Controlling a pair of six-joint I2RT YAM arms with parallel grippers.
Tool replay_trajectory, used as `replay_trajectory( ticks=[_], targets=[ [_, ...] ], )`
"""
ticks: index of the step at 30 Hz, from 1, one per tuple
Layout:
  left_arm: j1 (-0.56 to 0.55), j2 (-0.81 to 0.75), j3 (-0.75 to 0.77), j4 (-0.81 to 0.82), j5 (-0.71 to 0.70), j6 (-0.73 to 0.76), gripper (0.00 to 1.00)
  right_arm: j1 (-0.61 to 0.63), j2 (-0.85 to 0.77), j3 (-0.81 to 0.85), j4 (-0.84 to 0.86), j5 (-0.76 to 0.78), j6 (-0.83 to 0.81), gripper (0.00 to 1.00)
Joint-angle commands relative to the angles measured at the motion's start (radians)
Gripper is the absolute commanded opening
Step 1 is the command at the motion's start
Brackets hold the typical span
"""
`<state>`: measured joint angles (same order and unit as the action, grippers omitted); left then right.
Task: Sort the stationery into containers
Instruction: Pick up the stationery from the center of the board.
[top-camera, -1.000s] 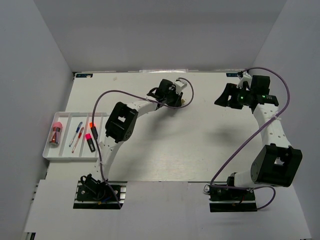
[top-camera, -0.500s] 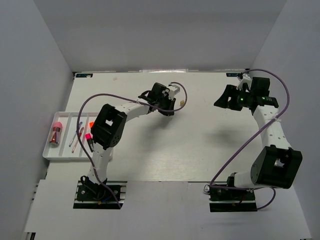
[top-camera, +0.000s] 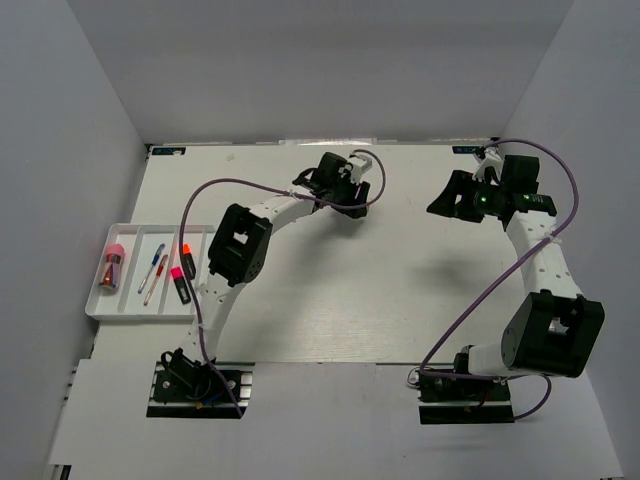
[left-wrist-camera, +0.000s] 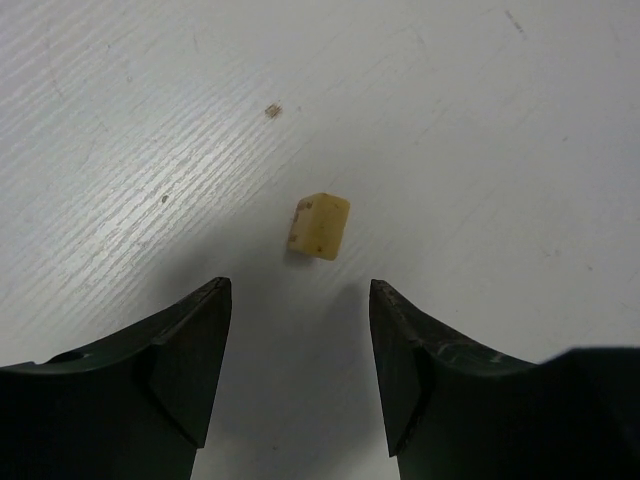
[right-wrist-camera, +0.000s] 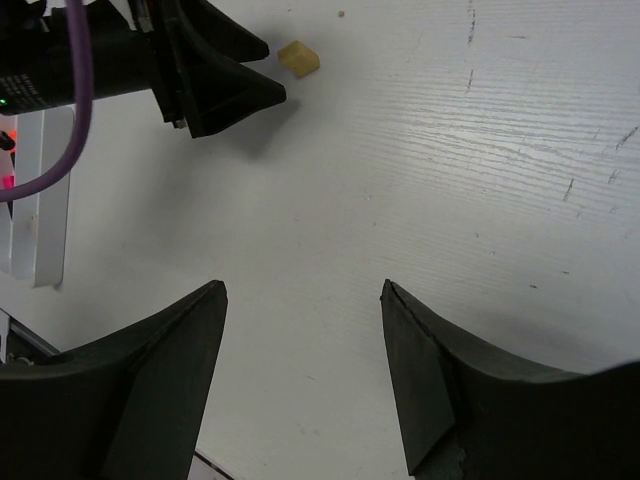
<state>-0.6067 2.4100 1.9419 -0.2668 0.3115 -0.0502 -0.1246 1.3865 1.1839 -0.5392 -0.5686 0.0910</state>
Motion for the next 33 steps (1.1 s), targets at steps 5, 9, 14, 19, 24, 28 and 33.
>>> replay_trajectory(
  ticks=[5,9,14,19,24,28,33],
  targets=[
    [-0.015,0.046,0.104,-0.038,-0.009,0.018,0.67,-0.007,-0.009,0.017,0.025,-0.030,0.001,0.69],
    [-0.015,0.069,0.124,-0.035,0.012,0.023,0.67,-0.009,-0.006,0.013,0.027,-0.030,0.003,0.69],
    [-0.024,0.098,0.149,-0.026,0.009,0.021,0.60,-0.009,-0.003,0.017,0.025,-0.030,0.003,0.69],
    [-0.024,0.089,0.138,-0.002,0.006,0.018,0.43,-0.007,-0.004,0.011,0.027,-0.030,0.003,0.69],
    [-0.024,0.097,0.169,-0.003,0.029,0.016,0.33,-0.009,-0.006,0.014,0.024,-0.027,0.001,0.69],
    [-0.024,0.031,0.111,0.012,0.034,0.010,0.23,-0.009,-0.014,0.014,0.022,-0.028,0.000,0.69],
    [0.002,-0.141,-0.069,0.041,0.037,-0.045,0.02,-0.007,-0.026,0.010,0.019,-0.027,-0.005,0.69]
  ],
)
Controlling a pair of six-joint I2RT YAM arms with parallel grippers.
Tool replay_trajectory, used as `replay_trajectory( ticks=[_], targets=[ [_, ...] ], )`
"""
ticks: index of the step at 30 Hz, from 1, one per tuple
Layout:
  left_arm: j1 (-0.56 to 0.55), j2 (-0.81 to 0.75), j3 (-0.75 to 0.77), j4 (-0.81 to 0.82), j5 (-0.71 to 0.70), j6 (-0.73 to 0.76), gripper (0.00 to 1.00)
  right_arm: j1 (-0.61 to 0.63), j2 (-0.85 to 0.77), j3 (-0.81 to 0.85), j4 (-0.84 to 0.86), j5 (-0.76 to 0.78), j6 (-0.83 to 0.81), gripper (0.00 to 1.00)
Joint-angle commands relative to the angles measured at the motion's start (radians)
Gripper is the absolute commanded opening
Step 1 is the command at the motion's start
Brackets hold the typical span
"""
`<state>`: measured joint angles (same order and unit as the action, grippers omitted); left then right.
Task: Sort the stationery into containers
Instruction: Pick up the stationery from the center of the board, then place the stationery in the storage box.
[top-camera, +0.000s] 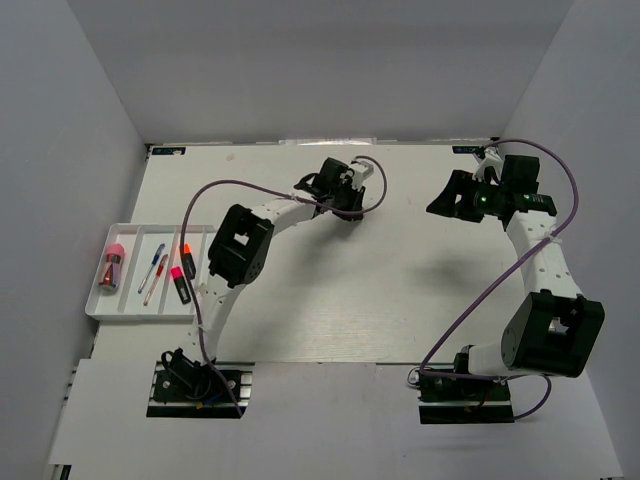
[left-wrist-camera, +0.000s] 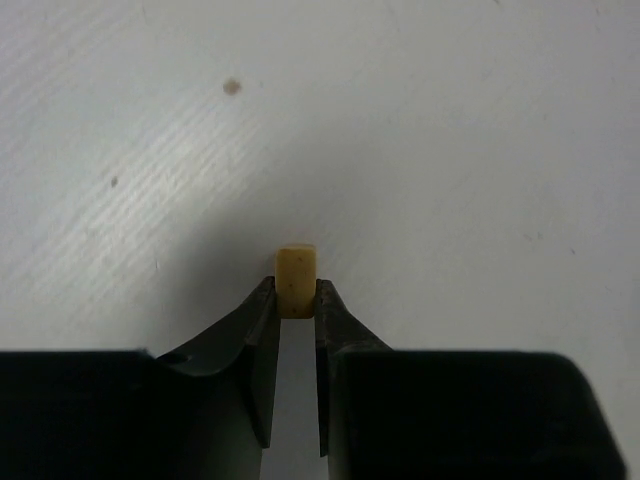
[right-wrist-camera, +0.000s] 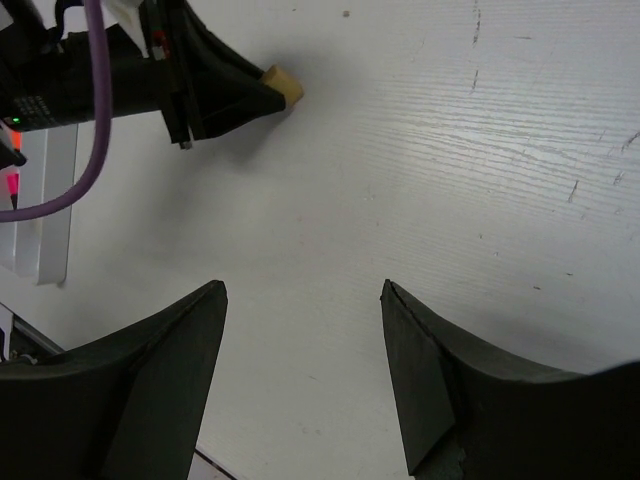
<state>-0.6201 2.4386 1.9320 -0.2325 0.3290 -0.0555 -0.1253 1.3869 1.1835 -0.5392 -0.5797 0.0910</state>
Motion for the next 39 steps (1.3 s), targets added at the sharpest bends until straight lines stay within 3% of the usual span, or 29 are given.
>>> replay_trajectory(
  ticks=[1,8,12,21,28,39],
  targets=[
    [0.016,-0.241,-0.079,-0.029,0.013,-0.044,0.00,-0.007,-0.032,0.007,0.019,-0.014,-0.007,0.69],
    [0.114,-0.568,-0.209,-0.364,-0.044,0.012,0.00,-0.005,-0.051,-0.022,0.025,-0.032,-0.019,0.69],
    [0.192,-0.737,-0.359,-0.585,-0.073,0.081,0.00,-0.004,-0.054,-0.028,0.027,-0.052,-0.023,0.69],
    [0.457,-1.032,-0.622,-0.777,-0.203,0.192,0.00,0.000,-0.031,-0.012,0.004,-0.065,-0.053,0.69],
    [0.614,-0.998,-0.711,-0.818,-0.209,0.264,0.00,0.001,0.003,0.005,-0.008,-0.074,-0.062,0.68],
    [0.648,-0.796,-0.709,-0.792,-0.168,0.281,0.00,0.001,0.021,-0.008,0.001,-0.075,-0.062,0.68]
  ],
)
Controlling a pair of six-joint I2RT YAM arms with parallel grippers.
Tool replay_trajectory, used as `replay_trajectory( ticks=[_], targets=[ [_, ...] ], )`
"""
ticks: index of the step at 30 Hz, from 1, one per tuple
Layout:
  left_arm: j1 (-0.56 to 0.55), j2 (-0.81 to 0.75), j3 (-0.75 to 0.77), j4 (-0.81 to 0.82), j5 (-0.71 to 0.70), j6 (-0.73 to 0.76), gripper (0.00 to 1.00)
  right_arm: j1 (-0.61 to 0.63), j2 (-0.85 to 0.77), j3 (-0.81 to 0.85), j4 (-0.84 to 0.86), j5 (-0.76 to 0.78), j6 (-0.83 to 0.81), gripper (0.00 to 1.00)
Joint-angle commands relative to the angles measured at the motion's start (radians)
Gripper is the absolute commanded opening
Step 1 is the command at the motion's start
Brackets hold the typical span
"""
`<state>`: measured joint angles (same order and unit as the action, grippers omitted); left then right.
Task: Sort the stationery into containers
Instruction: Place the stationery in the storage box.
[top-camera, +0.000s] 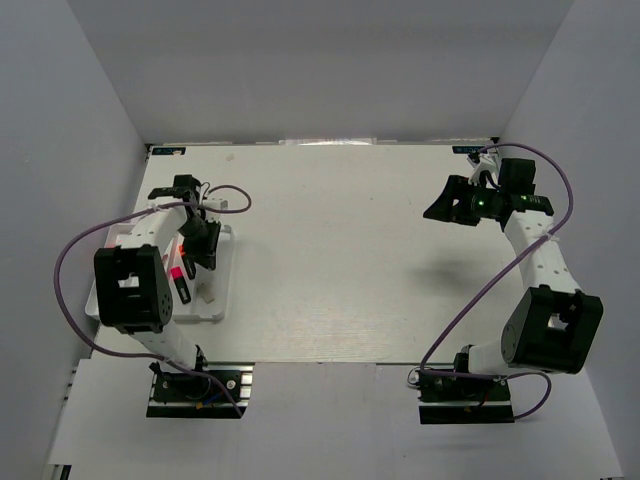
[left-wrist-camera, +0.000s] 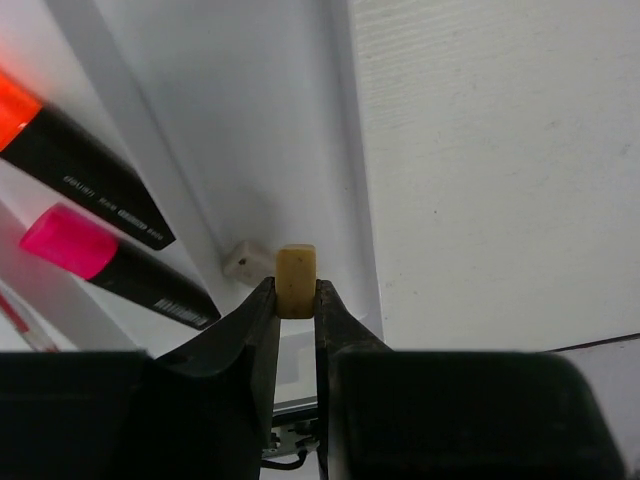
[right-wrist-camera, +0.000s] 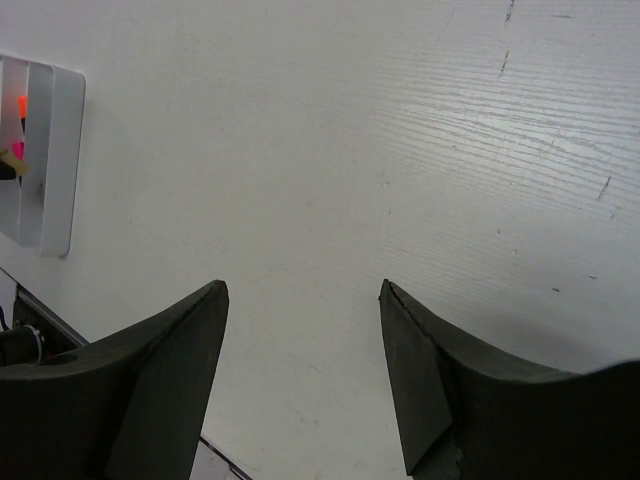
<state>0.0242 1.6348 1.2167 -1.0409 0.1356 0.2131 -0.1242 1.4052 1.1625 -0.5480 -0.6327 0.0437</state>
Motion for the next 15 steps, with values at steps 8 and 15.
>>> replay_trajectory(
  ticks=[8,15],
  targets=[
    [0.003,0.071,-0.014,0.064,0.016,-0.012,0.21,0.000,0.018,0.012,0.011,-0.015,-0.018,0.69],
    [0.003,0.100,0.012,0.065,0.032,-0.027,0.47,0.000,0.026,0.016,0.002,0.004,-0.024,0.75]
  ],
)
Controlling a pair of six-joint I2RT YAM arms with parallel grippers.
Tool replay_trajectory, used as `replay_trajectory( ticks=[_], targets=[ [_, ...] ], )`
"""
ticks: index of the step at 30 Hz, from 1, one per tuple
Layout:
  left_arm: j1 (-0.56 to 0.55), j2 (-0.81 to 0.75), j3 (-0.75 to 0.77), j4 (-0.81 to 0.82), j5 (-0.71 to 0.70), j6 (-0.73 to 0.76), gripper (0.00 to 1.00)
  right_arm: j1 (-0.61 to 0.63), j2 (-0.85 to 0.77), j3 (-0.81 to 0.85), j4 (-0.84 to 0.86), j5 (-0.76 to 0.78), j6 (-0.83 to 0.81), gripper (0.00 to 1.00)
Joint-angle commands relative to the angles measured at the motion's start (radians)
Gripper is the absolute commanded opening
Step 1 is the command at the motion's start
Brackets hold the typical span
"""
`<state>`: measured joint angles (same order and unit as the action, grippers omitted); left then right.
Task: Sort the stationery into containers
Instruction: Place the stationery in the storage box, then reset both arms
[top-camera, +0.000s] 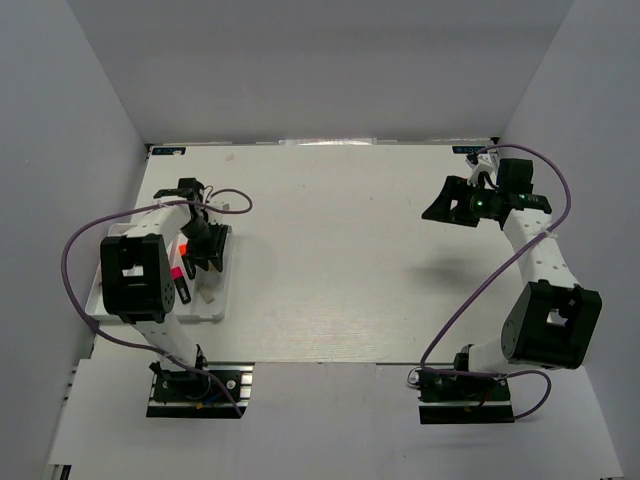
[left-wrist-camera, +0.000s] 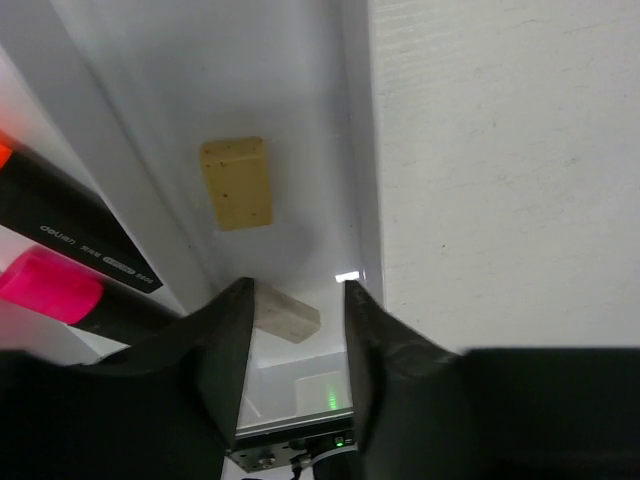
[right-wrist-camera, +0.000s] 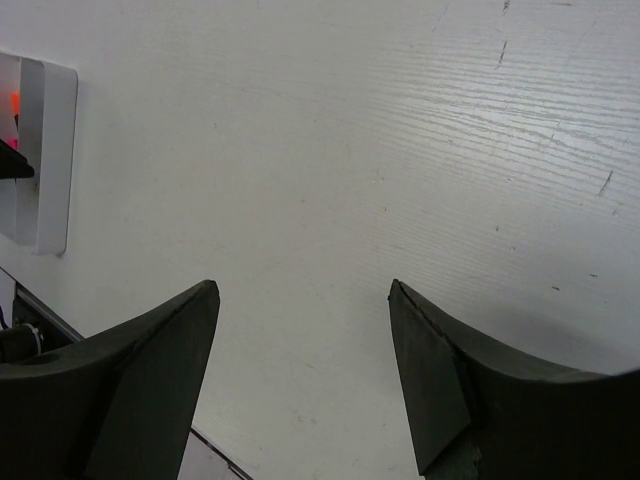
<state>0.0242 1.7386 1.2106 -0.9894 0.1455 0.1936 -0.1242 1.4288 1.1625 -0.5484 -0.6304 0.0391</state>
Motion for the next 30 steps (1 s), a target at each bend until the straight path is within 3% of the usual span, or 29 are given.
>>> replay_trajectory(
  ticks=[1,6,7,9,11,14,17,21,30],
  targets=[
    [0.003,-0.005,0.026,0.012,0.025,-0.008,0.53,-0.002,-0.001,0.016,0.004,0.004,-0.019,0.74],
    [0.003,-0.049,0.089,-0.005,0.078,-0.005,0.63,-0.002,-0.002,0.019,0.001,0.009,-0.021,0.75],
    [-0.018,-0.066,0.124,0.003,0.098,0.004,0.72,-0.003,-0.005,0.019,0.001,0.009,-0.021,0.75],
    [-0.029,-0.102,0.173,0.021,0.108,0.027,0.78,-0.002,-0.008,0.019,0.004,0.018,-0.022,0.75],
    [-0.041,-0.099,0.287,0.021,0.164,0.020,0.98,0.003,-0.014,0.013,0.013,0.026,-0.024,0.75],
    [-0.075,-0.019,0.447,-0.014,0.215,-0.015,0.98,0.011,-0.011,0.019,0.008,0.040,-0.034,0.75],
    [-0.118,0.010,0.492,0.049,0.212,-0.080,0.98,0.018,0.002,0.055,-0.027,0.075,-0.063,0.75],
    [-0.153,-0.013,0.475,0.188,0.201,-0.129,0.98,0.018,0.007,0.088,-0.057,0.107,-0.094,0.75],
    [-0.171,0.027,0.446,0.333,0.134,-0.151,0.98,0.017,0.036,0.117,-0.028,0.193,-0.111,0.77]
  ],
)
